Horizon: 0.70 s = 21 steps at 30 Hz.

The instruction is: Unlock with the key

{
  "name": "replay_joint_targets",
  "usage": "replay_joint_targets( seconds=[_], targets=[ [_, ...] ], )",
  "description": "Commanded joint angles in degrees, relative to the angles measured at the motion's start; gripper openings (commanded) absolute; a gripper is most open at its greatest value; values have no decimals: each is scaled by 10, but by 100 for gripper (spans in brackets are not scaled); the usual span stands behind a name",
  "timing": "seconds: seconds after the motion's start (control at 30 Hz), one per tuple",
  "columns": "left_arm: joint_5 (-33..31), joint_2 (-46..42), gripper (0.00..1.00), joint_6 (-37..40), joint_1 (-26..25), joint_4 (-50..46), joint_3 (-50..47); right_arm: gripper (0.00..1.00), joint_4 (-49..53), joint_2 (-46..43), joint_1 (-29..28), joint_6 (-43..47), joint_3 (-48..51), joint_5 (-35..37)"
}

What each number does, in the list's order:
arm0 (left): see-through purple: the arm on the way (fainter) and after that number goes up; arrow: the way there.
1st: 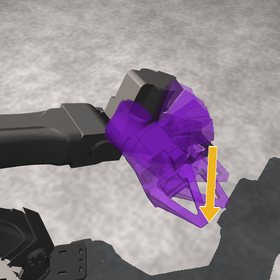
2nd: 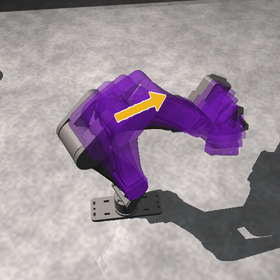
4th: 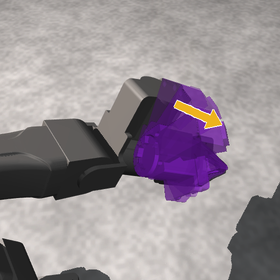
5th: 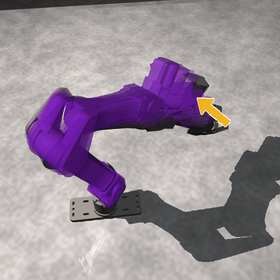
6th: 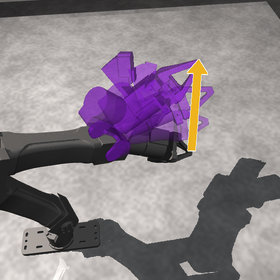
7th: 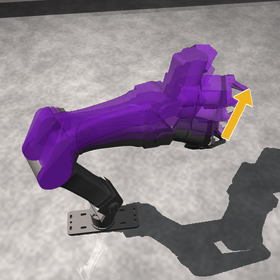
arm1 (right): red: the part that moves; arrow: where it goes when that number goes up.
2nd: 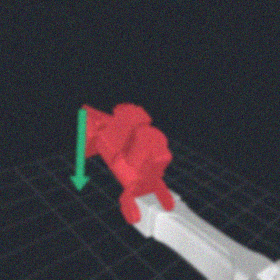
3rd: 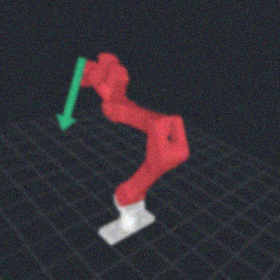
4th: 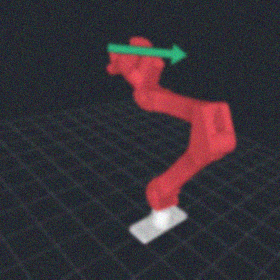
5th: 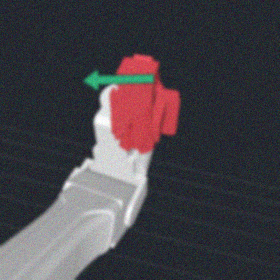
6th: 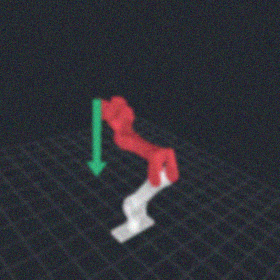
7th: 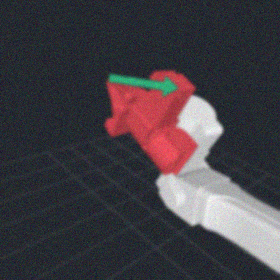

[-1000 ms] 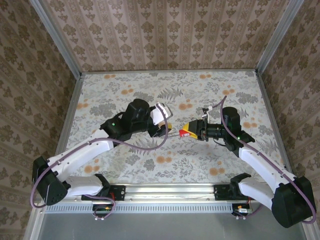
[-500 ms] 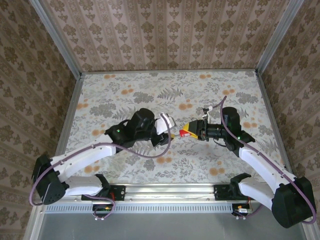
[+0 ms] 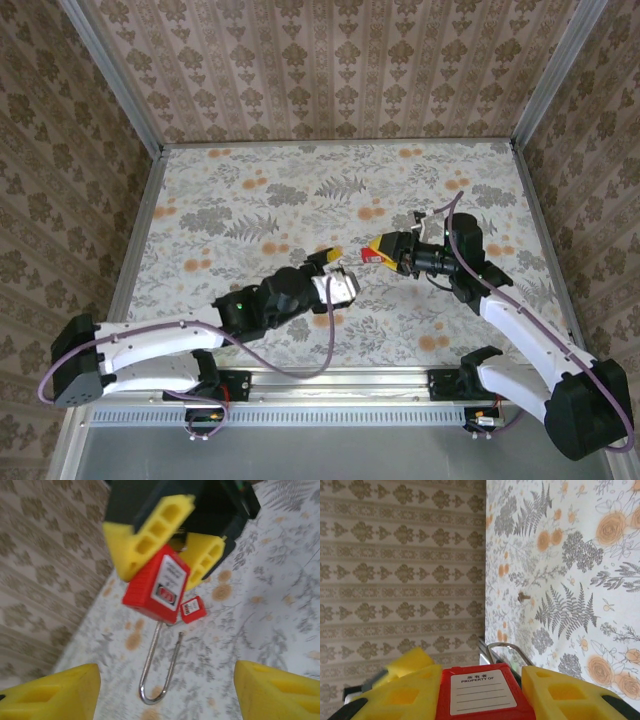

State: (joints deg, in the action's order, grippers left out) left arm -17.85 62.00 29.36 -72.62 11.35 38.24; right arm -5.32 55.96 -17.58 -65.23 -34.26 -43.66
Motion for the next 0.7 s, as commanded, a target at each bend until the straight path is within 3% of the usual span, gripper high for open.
replay_joint_targets(
  seconds=[0.0, 0.17, 0.3, 0.67],
  targets=[
    [-107, 34, 71, 144, -27, 143, 0, 18, -8, -21, -9, -41, -6, 43],
    [-136, 101, 73, 228, -36, 267, 7, 18, -5, -25, -23, -52, -2, 61],
    [-151, 145, 73, 268, -35, 313, 8, 18, -3, -31, -28, -56, 1, 66],
    [-158, 184, 69, 294, -21, 340, 13, 18, 0, -29, -46, -59, 2, 69]
  ],
)
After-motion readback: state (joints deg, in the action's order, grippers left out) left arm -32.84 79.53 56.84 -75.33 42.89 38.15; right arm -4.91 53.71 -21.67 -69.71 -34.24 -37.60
